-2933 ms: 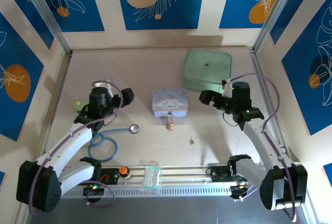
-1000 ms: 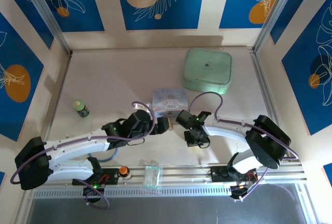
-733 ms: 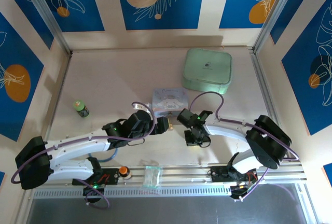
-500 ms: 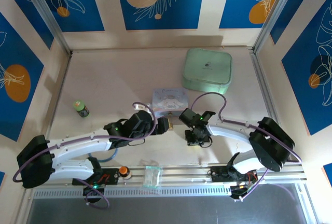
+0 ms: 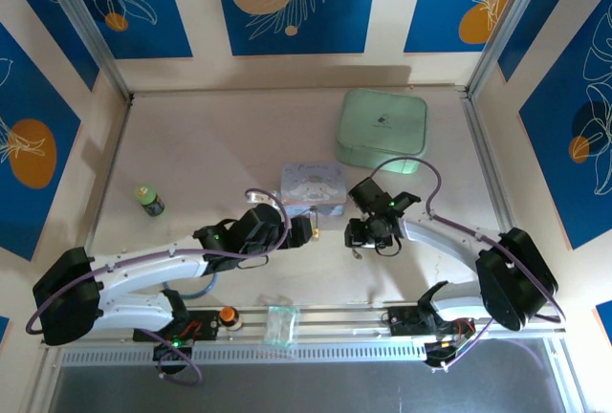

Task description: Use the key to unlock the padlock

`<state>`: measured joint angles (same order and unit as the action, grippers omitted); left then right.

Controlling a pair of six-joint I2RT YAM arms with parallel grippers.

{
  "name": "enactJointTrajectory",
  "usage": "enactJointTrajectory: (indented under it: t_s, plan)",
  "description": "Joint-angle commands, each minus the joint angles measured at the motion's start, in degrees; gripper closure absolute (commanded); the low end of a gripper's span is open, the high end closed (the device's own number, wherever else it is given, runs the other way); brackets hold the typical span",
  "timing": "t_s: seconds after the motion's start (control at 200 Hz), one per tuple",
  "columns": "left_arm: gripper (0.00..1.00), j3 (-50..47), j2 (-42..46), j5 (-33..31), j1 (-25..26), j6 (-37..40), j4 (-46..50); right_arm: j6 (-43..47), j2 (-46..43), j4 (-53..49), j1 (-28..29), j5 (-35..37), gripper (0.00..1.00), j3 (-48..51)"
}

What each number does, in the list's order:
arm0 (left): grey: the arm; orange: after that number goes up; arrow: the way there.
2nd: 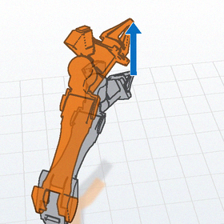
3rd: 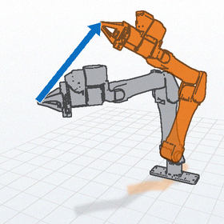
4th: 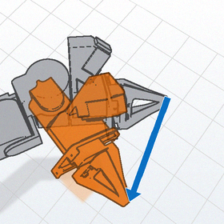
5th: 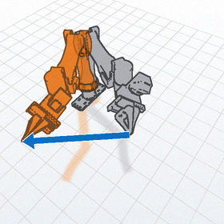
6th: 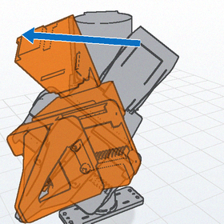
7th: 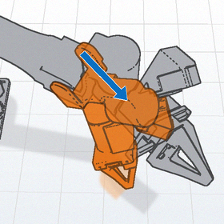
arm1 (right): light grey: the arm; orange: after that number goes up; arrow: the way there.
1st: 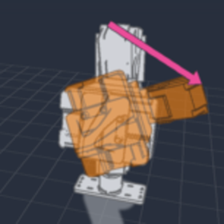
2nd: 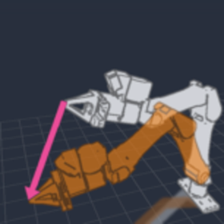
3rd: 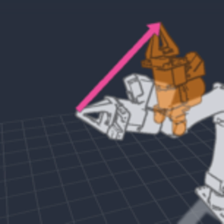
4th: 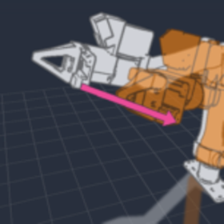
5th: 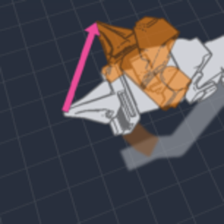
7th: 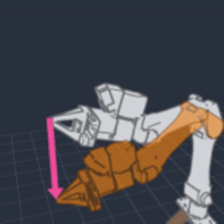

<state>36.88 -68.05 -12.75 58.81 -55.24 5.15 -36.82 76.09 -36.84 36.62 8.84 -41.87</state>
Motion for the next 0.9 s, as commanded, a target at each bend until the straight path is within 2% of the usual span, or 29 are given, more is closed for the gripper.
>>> enactJointTrajectory:
  t_s: [0.0, 0.295, 0.585, 0.785, 0.895]
  plan:
    - [0.01, 0.4, 0.0, -1.7, 0.6, -0.7, -0.7, 2.5, 1.9, -0.6, 0.0, -2.5, 0.6, -1.3]
    - [0.01, 1.0, -1.3, -1.1, 0.7, -0.9, -1.6, -0.1, 6.8, -0.8, 3.3, 0.2, 0.64, -0.4]
    - [0.01, 0.7, -0.9, -1.1, 0.7, -0.9, -1.7, -3.8, 10.9, -6.2, 7.9, 4.8, 0.69, -1.5]
    - [0.01, 0.0, 0.2, -1.5, 0.8, -1.4, -1.4, -5.5, 10.1, -9.6, 10.0, 6.6, 0.7, -1.8]
    - [0.01, -0.6, 0.7, -2.0, 0.8, -1.7, -1.6, -5.5, 8.8, -8.8, 9.9, 5.4, 0.7, -1.1]
